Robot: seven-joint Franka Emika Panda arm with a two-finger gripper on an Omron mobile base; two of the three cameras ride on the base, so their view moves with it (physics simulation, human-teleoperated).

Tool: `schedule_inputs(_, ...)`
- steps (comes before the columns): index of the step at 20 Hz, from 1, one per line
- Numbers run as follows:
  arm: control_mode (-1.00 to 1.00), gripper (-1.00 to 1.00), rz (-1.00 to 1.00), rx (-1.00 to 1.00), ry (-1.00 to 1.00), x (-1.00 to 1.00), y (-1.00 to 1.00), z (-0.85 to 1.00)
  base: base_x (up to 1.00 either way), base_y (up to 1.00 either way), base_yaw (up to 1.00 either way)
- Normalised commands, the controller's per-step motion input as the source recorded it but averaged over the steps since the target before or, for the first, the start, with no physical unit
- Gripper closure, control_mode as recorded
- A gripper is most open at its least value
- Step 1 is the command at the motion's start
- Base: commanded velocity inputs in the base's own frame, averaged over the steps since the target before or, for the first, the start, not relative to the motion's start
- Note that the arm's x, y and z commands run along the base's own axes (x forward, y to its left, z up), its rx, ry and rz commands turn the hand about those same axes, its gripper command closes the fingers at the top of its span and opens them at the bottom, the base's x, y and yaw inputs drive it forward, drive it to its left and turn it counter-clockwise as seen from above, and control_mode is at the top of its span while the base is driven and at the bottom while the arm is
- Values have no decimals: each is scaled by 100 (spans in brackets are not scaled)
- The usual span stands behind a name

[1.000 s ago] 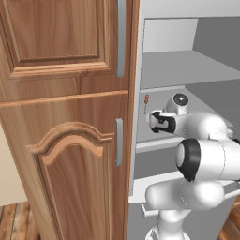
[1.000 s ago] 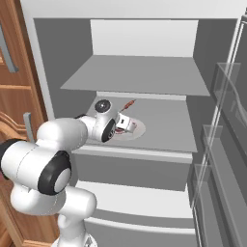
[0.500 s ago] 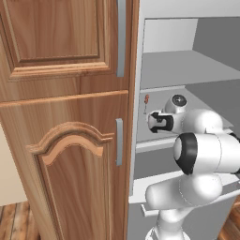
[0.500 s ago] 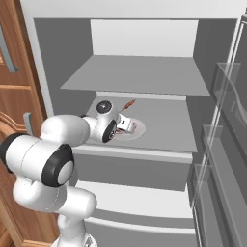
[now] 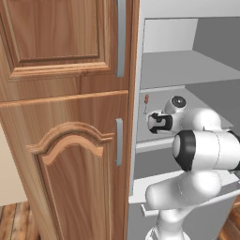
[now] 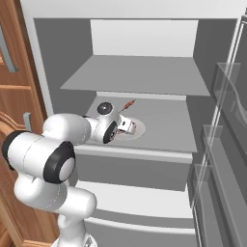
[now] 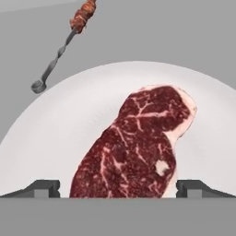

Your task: Retrieve the steak from the fridge and place it on the saucepan with marinade on the stove.

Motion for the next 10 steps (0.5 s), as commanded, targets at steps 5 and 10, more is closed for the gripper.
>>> schedule_inputs(5,-100,-100,0,0,0,11,-7,0,0,0,0)
schedule_inputs(10,-100,-100,0,0,0,9,-3,-6,0,0,0)
